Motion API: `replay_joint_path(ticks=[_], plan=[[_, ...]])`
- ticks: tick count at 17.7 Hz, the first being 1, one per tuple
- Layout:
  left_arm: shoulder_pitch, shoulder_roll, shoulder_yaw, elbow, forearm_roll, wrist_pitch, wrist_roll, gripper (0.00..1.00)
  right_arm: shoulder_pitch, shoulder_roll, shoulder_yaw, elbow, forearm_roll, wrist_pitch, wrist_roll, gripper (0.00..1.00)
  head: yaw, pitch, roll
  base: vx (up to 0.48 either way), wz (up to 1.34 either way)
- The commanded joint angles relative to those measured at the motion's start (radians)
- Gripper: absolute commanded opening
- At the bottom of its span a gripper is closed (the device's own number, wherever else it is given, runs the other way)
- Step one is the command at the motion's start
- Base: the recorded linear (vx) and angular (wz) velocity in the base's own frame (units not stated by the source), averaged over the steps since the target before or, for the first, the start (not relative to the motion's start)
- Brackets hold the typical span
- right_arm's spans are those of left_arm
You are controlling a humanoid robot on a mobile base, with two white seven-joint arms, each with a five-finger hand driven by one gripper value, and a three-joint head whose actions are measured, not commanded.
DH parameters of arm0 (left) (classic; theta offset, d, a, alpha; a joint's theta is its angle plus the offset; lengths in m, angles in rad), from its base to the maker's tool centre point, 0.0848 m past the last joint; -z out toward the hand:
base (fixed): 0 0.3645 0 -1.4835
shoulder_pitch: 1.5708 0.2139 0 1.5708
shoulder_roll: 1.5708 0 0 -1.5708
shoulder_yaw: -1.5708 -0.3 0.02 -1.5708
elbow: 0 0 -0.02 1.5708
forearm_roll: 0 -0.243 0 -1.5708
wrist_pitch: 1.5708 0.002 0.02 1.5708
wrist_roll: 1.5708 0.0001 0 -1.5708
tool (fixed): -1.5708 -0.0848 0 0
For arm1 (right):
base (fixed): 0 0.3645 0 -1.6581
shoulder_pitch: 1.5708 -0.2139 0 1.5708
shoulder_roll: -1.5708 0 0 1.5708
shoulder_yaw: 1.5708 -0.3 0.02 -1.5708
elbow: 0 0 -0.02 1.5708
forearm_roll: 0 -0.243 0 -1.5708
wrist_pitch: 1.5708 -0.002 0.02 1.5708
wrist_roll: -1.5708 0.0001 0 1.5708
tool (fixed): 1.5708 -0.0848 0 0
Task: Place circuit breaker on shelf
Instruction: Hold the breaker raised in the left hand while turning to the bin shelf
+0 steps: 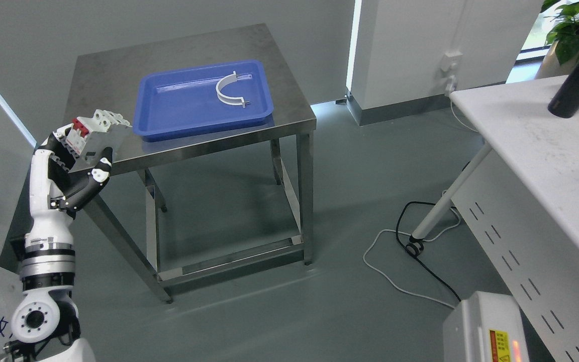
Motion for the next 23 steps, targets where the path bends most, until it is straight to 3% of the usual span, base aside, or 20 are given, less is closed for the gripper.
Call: replay_joint_path(ticks=[1,14,18,23], plan=[[0.001,0.016,0.02,-0.002,0.001,0.007,0.001,0.11,0.0,-0.017,0.02,0.0,0.0,0.063,-0.001,1.0,0.0,0.0,0.0,-0.105,-0.1],[0.009,0.016,0.065,-0.003,0.002,-0.018,-0.005,0.11,0.0,-0.017,0.02,0.0,0.0,0.063,-0.001,1.0,0.0,0.0,0.0,-0.182,0.22],[0.05,0.016,0.011,-0.039,0.004,-0.111,-0.185,0.11,0.0,-0.017,0.02,0.0,0.0,0.063,-0.001,1.0,0.0,0.0,0.0,-0.178,0.53],[-0.032,0.016,-0.035,-0.043,0.004,-0.194,-0.209,0.11,0.0,-0.017,0.02,0.0,0.0,0.063,-0.001,1.0,0.0,0.0,0.0,-0.11,0.69]])
